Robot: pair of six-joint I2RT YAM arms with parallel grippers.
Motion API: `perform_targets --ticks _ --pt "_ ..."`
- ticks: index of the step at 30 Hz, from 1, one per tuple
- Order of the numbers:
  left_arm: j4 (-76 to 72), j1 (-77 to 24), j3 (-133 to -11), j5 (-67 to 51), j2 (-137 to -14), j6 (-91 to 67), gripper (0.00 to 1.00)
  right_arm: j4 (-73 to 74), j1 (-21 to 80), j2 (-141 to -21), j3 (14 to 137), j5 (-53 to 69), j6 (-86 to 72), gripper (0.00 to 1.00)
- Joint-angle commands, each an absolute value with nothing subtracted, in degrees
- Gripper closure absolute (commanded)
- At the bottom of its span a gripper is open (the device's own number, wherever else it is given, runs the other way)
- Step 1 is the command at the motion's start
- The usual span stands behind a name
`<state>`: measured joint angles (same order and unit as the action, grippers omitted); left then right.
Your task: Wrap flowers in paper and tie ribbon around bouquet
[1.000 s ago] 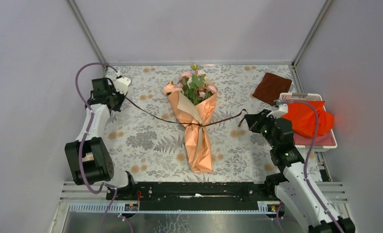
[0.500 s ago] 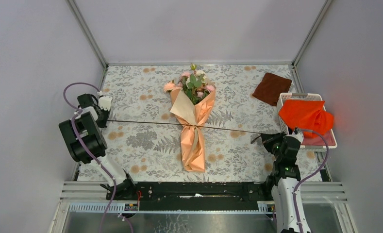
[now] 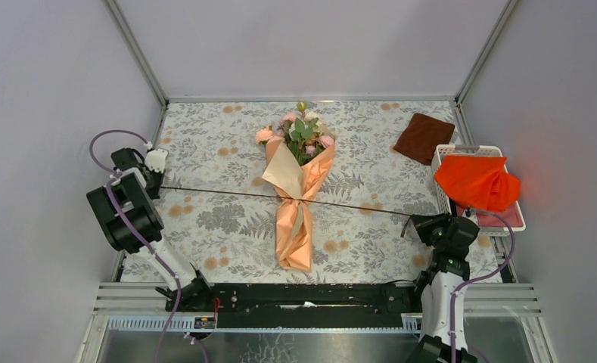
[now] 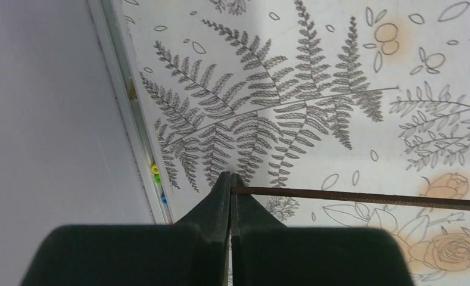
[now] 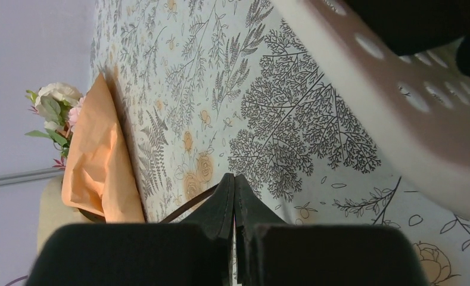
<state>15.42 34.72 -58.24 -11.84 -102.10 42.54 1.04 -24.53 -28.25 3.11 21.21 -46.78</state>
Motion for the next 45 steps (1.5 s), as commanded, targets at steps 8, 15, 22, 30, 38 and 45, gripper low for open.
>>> perform_targets --ticks 8,15,22,30,38,45 --pt "10.4 37.2 -58.6 -8.6 -103.9 44.3 1.0 1.9 -26.8 -29.5 9.3 20.0 -35.2 1.0" --pt "17.8 27.4 -56.1 -13.1 -95.0 44.2 1.0 6.2 -25.6 -37.9 16.1 31.5 -28.4 1.0" --pt "28.9 15.3 -60.0 -20.0 -85.8 40.2 1.0 6.6 -11.5 -37.4 19.3 27.7 -29.3 1.0" --pt "44.2 10.1 -69.7 -32.3 -74.5 39.0 1.0 -12.1 30.6 -55.6 33.3 14.5 -19.1 0.82" --pt "56.0 7.9 -79.1 -42.5 -70.4 36.6 1.0 -19.3 48.1 -85.6 57.0 23.7 3.8 0.56" --pt "62.5 7.9 -83.1 -46.8 -69.0 35.2 1.0 -24.0 50.6 -101.9 67.8 24.8 9.4 0.23"
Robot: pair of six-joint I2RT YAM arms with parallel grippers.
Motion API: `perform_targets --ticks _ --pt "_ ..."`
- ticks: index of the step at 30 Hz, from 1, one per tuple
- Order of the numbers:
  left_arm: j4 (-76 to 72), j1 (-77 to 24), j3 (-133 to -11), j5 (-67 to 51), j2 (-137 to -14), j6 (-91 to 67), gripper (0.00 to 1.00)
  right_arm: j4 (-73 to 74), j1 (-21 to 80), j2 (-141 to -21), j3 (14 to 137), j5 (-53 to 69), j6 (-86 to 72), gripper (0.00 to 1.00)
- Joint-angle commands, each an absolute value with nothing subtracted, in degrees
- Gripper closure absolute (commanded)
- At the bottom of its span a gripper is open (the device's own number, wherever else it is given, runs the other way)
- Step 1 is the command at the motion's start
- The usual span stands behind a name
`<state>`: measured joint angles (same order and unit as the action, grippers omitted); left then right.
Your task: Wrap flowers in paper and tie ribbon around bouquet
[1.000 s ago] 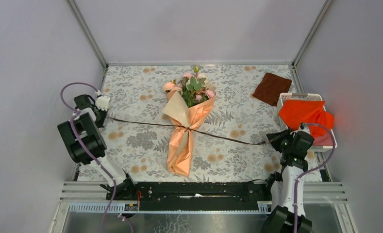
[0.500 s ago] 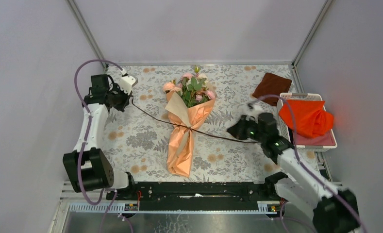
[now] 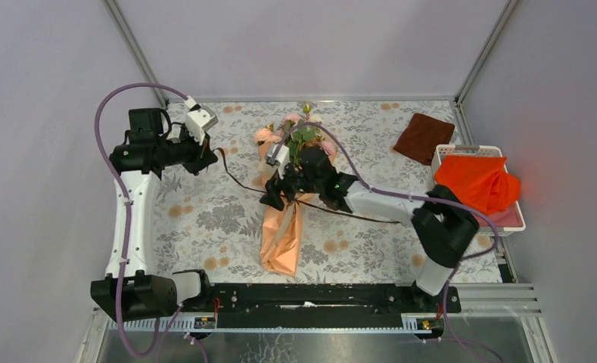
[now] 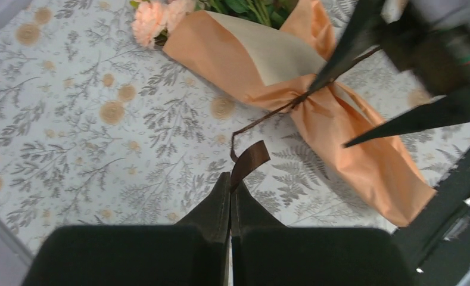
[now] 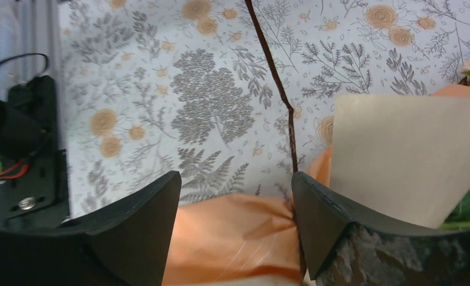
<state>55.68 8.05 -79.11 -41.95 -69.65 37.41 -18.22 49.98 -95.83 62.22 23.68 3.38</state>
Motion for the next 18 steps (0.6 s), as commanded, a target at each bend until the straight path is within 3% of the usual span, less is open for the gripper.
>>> perform_targets --ticks 1,13,15,18 --pt "63.5 7.9 -83.8 -47.2 -68.7 34.9 1.0 -24.6 50.7 -103.4 68.7 24.7 9.2 0.23" --pt "71.7 7.9 -93.0 -50.2 -68.5 32.1 1.0 -28.2 51.2 -113.1 71.4 22.9 10.4 0.3" --pt "72.5 7.9 -93.4 -50.2 -68.3 32.3 1.0 -28.6 51.2 -113.2 71.0 22.4 10.0 0.36" --pt "73.5 7.9 -93.7 -49.5 -68.1 32.9 1.0 -31.4 51.0 -112.6 69.1 21.6 8.3 0.56"
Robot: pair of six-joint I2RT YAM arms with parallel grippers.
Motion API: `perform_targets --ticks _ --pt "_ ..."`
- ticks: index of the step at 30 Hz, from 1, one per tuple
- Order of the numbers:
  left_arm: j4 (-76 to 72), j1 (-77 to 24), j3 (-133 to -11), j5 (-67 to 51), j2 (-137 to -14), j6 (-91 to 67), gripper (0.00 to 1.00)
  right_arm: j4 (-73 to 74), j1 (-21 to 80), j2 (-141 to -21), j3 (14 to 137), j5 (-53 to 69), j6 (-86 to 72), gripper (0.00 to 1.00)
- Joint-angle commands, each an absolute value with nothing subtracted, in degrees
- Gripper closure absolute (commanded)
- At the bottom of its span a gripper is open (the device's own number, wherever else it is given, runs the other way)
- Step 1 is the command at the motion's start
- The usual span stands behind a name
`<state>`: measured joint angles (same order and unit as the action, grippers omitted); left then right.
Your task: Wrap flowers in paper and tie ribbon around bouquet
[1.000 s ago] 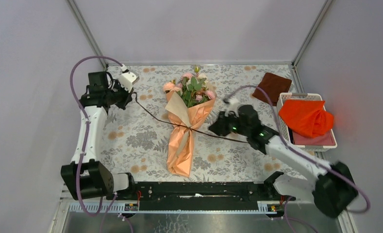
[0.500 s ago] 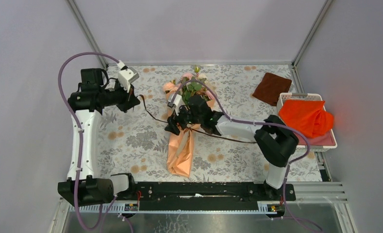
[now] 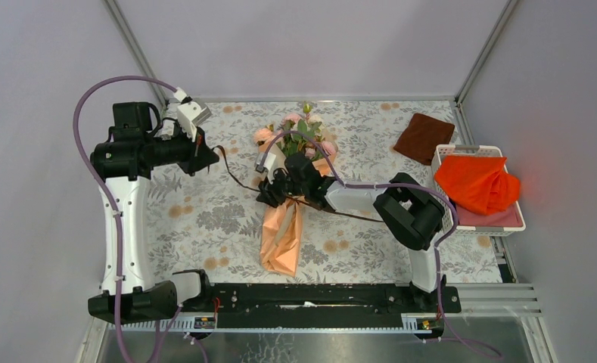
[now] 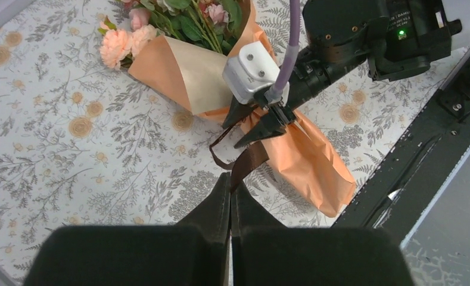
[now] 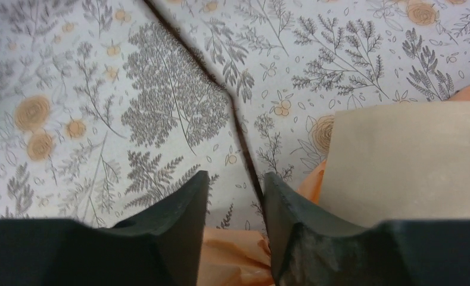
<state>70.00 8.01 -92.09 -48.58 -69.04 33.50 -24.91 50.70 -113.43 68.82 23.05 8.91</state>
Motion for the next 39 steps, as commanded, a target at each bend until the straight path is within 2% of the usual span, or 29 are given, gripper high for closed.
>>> perform_targets --ticks 1,4,7,9,15,18,21,24,30,32,36,37,38,39 --pt "73.9 7.9 -93.8 -49.4 -68.1 33.1 1.0 -32.2 51.0 -112.4 68.6 21.2 7.7 0.64" --pt "74.0 7.9 -93.7 -48.5 -68.0 33.3 1.0 -32.7 50.7 -111.7 67.8 20.8 6.5 0.8" --pt "73.7 7.9 -92.8 -47.8 -68.0 33.2 1.0 -32.3 50.6 -111.0 67.1 20.4 6.3 0.86" --pt "73.5 7.8 -92.7 -47.6 -68.0 32.8 1.0 -32.3 50.6 -110.7 66.7 20.2 6.4 0.84" --pt "73.9 7.9 -97.3 -46.9 -67.7 31.8 1.0 -31.6 50.6 -112.0 68.0 19.8 8.0 0.68" --pt "74.3 7.9 -97.8 -47.2 -67.3 31.7 1.0 -31.8 50.6 -113.3 69.1 19.2 7.8 0.69" --pt "74.6 7.9 -96.5 -46.8 -66.8 32.1 1.0 -32.4 50.6 -113.4 69.1 17.7 7.0 0.8" --pt "74.9 7.9 -95.5 -45.6 -66.4 32.5 1.0 -34.2 50.4 -111.4 67.0 15.9 4.7 0.99" --pt "76.2 8.2 -90.1 -44.1 -65.1 34.0 1.0 -36.6 49.0 -107.8 62.7 12.7 -2.2 1.0" --pt "73.7 8.7 -84.4 -40.0 -64.4 34.6 1.0 -35.7 48.6 -107.4 62.6 12.8 -4.5 1.0" --pt "59.0 8.8 -66.2 -17.9 -63.3 35.6 1.0 -33.5 48.5 -106.5 62.9 12.8 -8.3 1.0" --pt "55.9 8.9 -62.4 -13.4 -63.5 36.5 0.69 -33.3 48.5 -106.3 62.8 12.9 -9.3 1.0" --pt "53.1 8.8 -59.6 -10.5 -63.6 37.3 0.54 -32.7 48.5 -106.2 63.0 12.9 -10.5 1.0" --pt "51.5 8.6 -58.0 -9.7 -63.7 37.8 0.48 -31.9 48.5 -106.1 63.3 12.7 -11.9 1.0"
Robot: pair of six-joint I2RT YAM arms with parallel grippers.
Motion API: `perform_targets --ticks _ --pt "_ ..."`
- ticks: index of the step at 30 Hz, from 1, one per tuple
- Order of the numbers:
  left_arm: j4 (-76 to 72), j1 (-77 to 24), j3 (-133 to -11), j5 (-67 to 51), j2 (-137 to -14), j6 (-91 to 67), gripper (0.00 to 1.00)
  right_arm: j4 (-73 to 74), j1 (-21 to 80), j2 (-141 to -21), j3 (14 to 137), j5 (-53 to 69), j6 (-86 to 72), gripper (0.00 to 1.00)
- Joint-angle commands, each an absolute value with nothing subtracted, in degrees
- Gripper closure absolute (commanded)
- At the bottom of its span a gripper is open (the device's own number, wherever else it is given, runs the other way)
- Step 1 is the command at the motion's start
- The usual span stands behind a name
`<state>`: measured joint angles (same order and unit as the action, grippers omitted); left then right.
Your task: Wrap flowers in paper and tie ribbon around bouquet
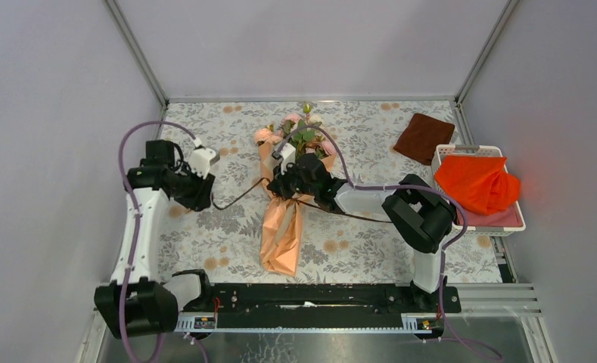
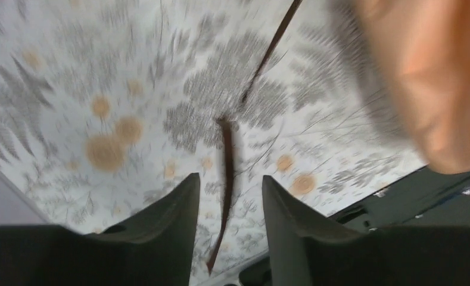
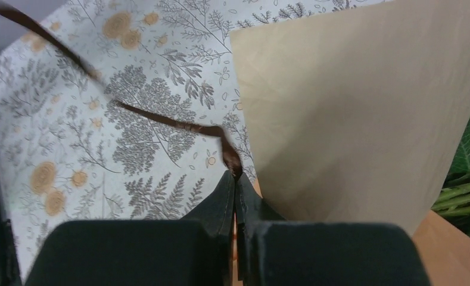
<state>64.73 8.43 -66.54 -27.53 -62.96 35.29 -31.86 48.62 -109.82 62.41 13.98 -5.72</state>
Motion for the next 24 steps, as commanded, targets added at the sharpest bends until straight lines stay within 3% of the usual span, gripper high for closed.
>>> perform_targets --ticks 1,3,9,18,24 --pt "50.6 8.2 -57.2 -11.2 -63.4 38.1 0.43 -30.9 48.5 -106.0 63.7 12.7 -13.1 1.0" --pt "49.3 6.7 -56.6 -17.9 -62.3 38.2 0.34 -29.6 48.5 -105.9 64.2 12.5 -14.9 1.0" --pt "25.5 1.4 -46.8 -37.1 -58.1 29.0 0.3 -27.9 48.5 -106.1 64.8 10.9 -19.6 1.0" --pt "-30.3 -6.4 -26.1 -40.3 -65.7 15.7 0.18 -28.8 48.5 -106.1 64.9 8.7 -26.1 1.0" --pt "-30.2 -6.9 -29.5 -45.3 -75.5 16.4 0.13 -29.0 48.5 -106.3 65.5 8.2 -27.8 1.0"
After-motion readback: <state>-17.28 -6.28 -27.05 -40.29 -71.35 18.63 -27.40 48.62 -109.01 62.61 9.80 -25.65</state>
